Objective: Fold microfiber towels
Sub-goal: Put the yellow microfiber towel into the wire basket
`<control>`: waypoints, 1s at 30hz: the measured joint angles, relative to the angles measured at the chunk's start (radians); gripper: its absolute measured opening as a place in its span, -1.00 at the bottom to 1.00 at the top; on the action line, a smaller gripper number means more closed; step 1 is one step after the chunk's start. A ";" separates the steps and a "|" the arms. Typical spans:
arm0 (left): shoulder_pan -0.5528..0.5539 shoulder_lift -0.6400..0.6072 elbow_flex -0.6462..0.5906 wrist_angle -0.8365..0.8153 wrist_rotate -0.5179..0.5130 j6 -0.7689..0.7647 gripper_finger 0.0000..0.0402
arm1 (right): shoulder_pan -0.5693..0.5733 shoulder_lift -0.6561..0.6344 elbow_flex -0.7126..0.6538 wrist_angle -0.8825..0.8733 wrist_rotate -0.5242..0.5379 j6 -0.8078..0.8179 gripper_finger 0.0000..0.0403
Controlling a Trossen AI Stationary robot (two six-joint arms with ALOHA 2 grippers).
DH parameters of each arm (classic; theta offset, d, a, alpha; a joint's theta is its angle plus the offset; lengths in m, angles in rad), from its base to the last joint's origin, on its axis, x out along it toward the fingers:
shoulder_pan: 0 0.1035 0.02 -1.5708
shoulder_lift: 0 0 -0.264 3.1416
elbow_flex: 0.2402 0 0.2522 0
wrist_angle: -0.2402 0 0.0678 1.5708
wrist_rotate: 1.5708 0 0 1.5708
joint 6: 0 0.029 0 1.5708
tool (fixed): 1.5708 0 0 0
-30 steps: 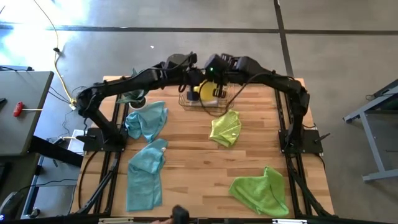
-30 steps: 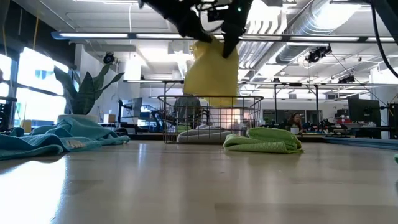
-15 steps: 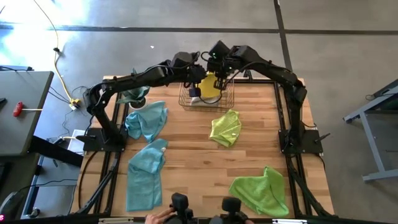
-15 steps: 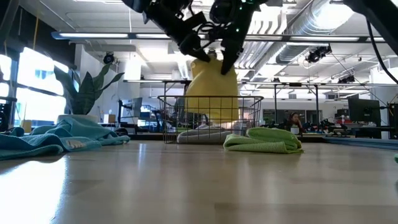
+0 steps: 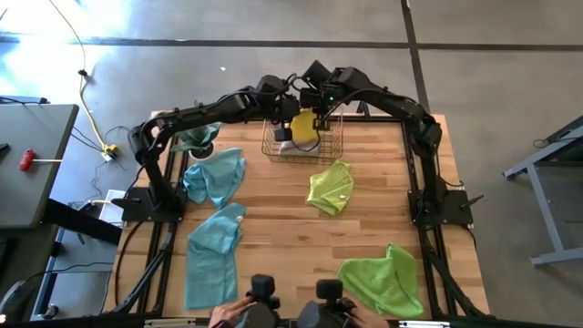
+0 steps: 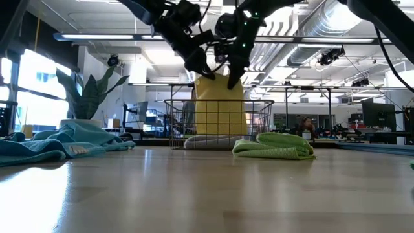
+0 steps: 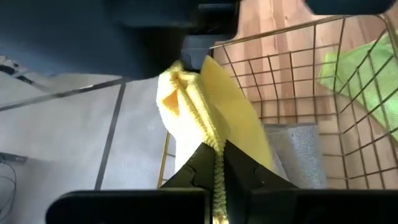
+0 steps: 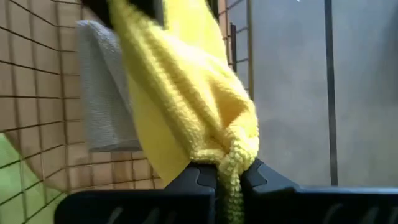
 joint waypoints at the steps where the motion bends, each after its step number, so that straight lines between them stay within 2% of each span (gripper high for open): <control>1: 0.003 0.005 0.001 0.003 -0.003 0.003 -0.98 | -0.002 0.000 0.000 -0.001 0.002 -0.002 -1.00; 5: -0.005 0.011 0.001 0.010 -0.002 -0.020 -0.98 | -0.004 0.000 0.000 -0.041 -0.006 -0.016 -1.00; 15: -0.083 0.008 0.011 0.013 0.002 -0.087 -0.98 | -0.001 -0.002 0.000 -0.113 -0.016 -0.227 -1.00; 21: -0.139 0.010 0.011 0.081 -0.034 -0.332 -0.98 | 0.002 -0.006 0.002 -0.120 0.007 -0.481 -1.00; 26: -0.177 0.054 0.011 0.173 -0.109 -0.512 -0.98 | 0.000 -0.006 0.002 -0.154 0.025 -0.574 -1.00; 30: -0.192 0.120 0.011 0.286 -0.118 -0.635 -0.98 | -0.015 -0.005 0.001 -0.207 0.047 -0.648 -1.00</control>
